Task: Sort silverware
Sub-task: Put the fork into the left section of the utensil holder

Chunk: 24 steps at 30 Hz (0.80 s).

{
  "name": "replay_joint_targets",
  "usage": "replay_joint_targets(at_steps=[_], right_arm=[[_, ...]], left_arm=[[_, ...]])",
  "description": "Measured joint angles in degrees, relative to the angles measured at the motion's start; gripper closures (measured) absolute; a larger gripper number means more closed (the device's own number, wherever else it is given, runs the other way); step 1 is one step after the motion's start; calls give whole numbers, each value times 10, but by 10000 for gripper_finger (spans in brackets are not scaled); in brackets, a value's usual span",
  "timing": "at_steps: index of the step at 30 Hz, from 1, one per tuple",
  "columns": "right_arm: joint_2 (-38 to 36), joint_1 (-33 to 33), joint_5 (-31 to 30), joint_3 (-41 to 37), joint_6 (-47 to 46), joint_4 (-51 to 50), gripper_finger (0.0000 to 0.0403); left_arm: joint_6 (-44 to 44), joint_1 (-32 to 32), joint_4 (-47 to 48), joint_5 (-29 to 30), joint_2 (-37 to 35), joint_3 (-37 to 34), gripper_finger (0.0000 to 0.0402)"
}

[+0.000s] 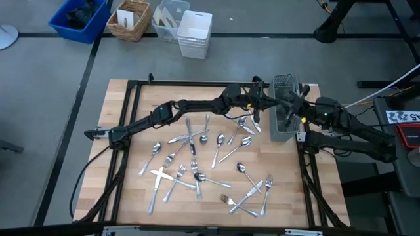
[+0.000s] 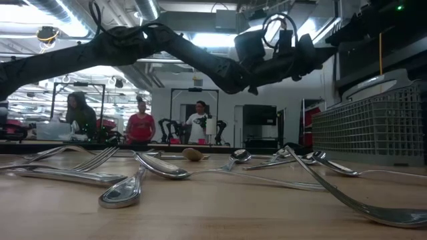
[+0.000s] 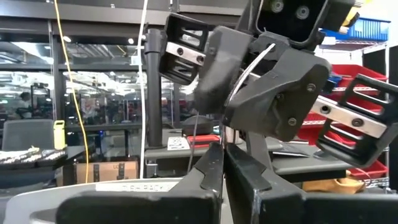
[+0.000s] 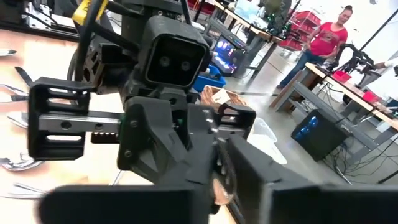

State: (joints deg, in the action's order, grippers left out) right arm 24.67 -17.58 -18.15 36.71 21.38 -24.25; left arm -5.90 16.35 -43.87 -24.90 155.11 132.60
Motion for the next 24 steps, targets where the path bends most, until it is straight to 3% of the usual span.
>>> replay_joint_targets(at_steps=[2,8,18,24], right_arm=[[0,0,-3,0,1,1,391],[8,0,-31,0,9,7,393],[57,0,-128,-2,63,42,397],[72,-1,-231,0,94,73,397]], left_arm=[[1,2,0,-2,0,0,400],[6,2,1,9,0,0,390],[-14,5,69,37,-3,1,251],[-72,12,105,20,2,-1,221]])
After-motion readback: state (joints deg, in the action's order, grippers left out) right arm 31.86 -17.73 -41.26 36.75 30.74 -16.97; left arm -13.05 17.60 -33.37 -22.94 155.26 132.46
